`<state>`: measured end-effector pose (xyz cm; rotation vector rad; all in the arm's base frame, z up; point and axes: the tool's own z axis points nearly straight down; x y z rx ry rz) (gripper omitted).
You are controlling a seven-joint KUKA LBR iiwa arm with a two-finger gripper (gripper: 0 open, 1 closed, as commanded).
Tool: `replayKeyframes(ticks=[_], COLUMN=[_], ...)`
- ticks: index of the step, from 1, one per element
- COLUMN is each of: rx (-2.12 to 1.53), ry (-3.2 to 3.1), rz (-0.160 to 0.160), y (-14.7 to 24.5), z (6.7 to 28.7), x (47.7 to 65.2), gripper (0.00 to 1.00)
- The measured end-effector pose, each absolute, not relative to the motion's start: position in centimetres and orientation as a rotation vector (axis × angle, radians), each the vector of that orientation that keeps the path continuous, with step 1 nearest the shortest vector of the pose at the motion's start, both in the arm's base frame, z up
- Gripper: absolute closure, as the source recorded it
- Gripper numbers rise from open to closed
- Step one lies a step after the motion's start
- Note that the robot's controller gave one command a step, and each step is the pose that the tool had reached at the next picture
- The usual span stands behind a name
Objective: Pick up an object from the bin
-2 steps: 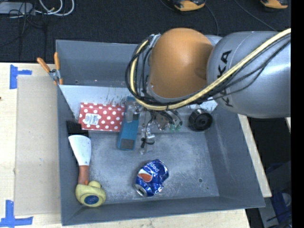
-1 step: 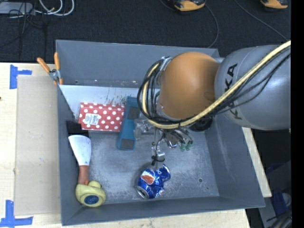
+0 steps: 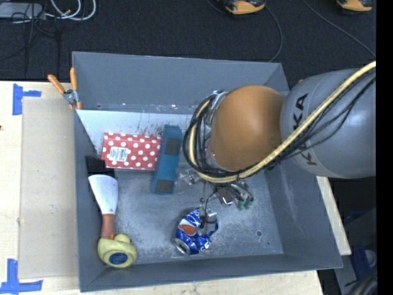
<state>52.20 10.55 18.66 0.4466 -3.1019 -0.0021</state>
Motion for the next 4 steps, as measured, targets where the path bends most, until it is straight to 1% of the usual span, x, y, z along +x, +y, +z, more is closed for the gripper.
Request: replayKeyframes(ticks=[1, 2, 3, 4], rx=[0.645, 0.713, 0.719, 0.717], ry=[-3.072, -3.057, -3.067, -3.067], rz=[-0.001, -0.001, -0.005, -0.005], y=[8.1, 7.0, 4.3, 4.3], z=[16.1, 10.9, 7.7, 7.7], x=[51.4, 49.7, 49.4, 49.4], gripper=[0.00, 0.00, 1.00, 1.00])
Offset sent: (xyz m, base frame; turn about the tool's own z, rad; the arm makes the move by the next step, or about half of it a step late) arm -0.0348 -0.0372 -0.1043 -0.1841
